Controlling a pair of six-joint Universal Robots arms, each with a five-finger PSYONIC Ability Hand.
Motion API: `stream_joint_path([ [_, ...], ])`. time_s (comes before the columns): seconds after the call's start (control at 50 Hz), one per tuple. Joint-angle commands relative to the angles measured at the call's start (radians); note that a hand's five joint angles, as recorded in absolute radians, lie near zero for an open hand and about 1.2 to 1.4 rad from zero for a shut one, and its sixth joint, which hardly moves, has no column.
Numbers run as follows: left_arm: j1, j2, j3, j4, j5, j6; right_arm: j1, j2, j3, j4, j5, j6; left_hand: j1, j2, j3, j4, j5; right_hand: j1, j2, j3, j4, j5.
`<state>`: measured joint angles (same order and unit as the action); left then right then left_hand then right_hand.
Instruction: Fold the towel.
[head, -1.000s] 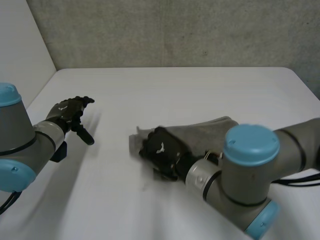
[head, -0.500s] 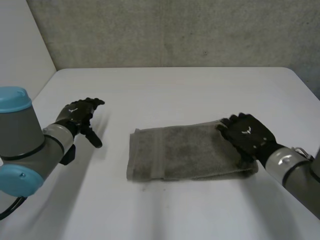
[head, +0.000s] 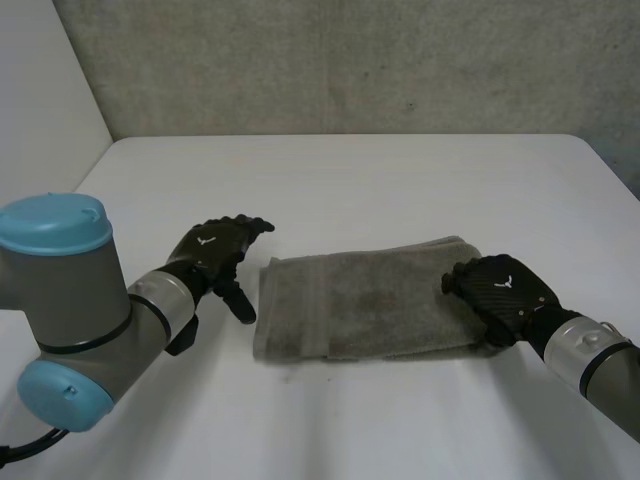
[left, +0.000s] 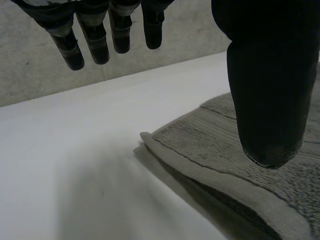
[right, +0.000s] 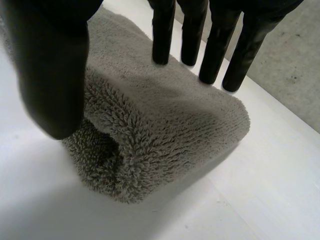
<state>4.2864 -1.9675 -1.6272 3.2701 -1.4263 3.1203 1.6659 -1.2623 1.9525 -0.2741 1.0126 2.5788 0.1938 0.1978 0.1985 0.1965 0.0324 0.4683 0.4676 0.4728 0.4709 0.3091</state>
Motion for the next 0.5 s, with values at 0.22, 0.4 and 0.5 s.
stream_joint_path([
  [0.22,-0.019,-0.007,-0.011,0.005,0.0,0.031,-0.052,-0.002,0.0,-0.042,0.034,-0.017,0.037,0.033,0.033,0.035,0.024,0.891,0.892,0.886,0.888,0.875],
  [0.4,-0.02,-0.01,-0.022,0.008,0.0,0.067,-0.172,0.0,0.011,-0.037,0.04,-0.049,0.034,0.03,0.03,0.032,0.021,0.928,0.929,0.924,0.925,0.913],
  [0.5,-0.02,-0.01,-0.022,0.008,0.0,0.067,-0.225,0.006,0.032,-0.03,0.026,-0.12,0.034,0.03,0.03,0.032,0.021,0.928,0.929,0.924,0.925,0.913],
])
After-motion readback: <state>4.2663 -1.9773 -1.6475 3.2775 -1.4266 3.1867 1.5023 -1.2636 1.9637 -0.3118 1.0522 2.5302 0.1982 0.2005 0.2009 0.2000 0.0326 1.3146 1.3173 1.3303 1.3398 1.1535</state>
